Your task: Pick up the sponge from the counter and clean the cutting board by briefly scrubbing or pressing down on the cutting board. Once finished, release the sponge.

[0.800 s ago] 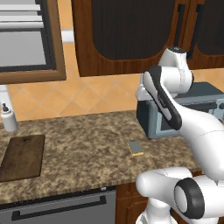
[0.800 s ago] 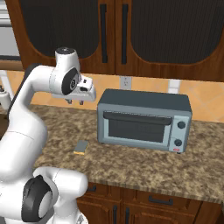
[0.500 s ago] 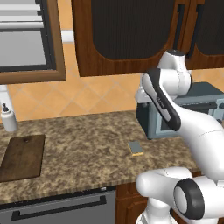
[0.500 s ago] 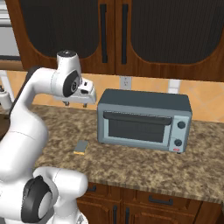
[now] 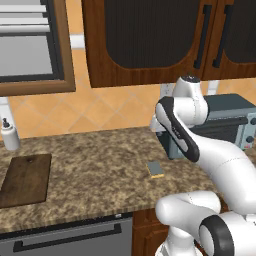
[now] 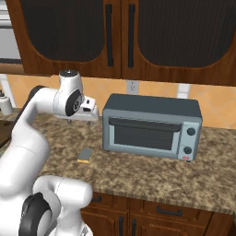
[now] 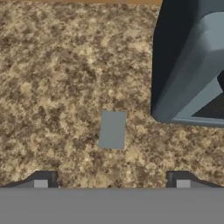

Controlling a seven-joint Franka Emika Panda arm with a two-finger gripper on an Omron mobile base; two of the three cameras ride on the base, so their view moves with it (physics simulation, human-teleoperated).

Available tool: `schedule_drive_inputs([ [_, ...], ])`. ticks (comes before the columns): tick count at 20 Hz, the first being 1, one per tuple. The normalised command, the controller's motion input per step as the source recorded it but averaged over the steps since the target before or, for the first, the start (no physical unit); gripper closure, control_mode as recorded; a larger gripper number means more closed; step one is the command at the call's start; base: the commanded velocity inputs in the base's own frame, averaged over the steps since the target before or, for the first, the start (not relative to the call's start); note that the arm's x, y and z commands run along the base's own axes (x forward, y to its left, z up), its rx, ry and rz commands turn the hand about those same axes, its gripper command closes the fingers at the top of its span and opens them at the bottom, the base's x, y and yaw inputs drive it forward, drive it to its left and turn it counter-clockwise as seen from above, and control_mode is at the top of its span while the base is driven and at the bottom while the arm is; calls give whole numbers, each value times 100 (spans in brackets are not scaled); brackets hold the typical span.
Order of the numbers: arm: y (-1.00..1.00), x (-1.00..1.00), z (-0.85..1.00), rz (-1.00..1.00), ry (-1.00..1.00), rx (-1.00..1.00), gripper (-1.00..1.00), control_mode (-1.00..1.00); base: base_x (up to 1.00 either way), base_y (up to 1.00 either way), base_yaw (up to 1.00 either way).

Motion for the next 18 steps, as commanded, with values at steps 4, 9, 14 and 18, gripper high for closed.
schedule_drive_inputs([
  [4, 7, 0, -44, 0, 0, 0, -100, -100, 0, 0, 0],
  [9, 0, 0, -32, 0, 0, 0, -100, -100, 0, 0, 0],
  [14, 0, 9, -36, 0, 0, -3, -100, -100, 0, 0, 0],
  [18, 1, 3, -35, -2, 0, -5, -100, -100, 0, 0, 0],
])
